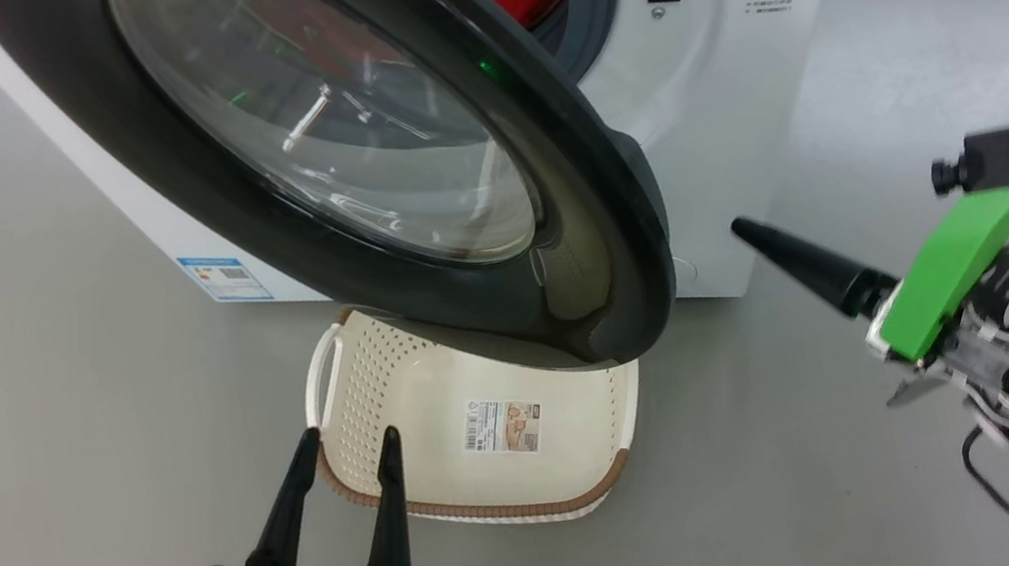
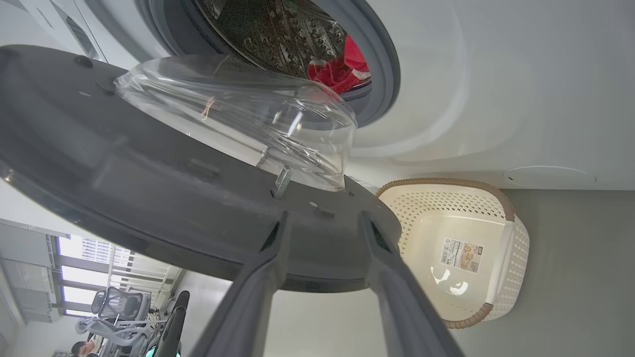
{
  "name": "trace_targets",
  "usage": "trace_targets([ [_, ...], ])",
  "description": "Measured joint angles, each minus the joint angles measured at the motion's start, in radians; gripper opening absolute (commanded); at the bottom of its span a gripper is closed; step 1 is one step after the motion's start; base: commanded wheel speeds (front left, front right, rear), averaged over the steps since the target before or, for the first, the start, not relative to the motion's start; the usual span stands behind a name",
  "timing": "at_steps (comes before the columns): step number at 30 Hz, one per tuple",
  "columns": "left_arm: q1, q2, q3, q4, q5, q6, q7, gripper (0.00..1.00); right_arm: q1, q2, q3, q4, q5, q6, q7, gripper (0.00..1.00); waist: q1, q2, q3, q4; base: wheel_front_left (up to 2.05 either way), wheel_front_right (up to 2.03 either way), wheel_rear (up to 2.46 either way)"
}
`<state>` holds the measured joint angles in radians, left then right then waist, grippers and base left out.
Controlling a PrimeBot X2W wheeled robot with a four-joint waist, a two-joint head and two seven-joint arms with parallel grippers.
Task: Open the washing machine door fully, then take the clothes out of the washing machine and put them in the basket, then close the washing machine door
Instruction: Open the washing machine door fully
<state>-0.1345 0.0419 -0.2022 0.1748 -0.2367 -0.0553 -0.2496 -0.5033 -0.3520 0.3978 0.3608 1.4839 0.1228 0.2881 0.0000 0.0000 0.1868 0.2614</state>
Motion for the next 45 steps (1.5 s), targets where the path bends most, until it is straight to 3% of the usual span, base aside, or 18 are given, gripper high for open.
trace_targets([
  [26, 0.058, 0.001, 0.067, 0.029, 0.034, -0.035, 0.000, 1.00, 0.302, -0.027, 0.141, -0.047, -0.057, 0.000, -0.397, 1.00, 0.0000, 0.0000, -0.037, -0.097, 0.00, 0.00, 0.00],
  [36, 0.073, 0.001, 0.079, 0.032, 0.034, -0.035, 0.000, 1.00, 0.316, -0.072, 0.193, 0.017, -0.195, 0.000, -0.529, 1.00, 0.0000, 0.0000, -0.038, -0.115, 0.00, 0.00, 0.00],
  [41, 0.074, 0.001, 0.090, 0.034, 0.034, -0.035, 0.000, 1.00, 0.317, -0.039, 0.065, 0.047, -0.365, 0.000, -0.536, 1.00, 0.0000, 0.0000, -0.035, -0.125, 0.00, 0.00, 0.00],
  [45, 0.074, 0.001, 0.098, 0.035, 0.034, -0.042, 0.000, 1.00, 0.370, 0.045, -0.082, 0.037, -0.523, 0.000, -0.539, 1.00, 0.0000, 0.0000, -0.035, -0.130, 0.00, 0.00, 0.00],
])
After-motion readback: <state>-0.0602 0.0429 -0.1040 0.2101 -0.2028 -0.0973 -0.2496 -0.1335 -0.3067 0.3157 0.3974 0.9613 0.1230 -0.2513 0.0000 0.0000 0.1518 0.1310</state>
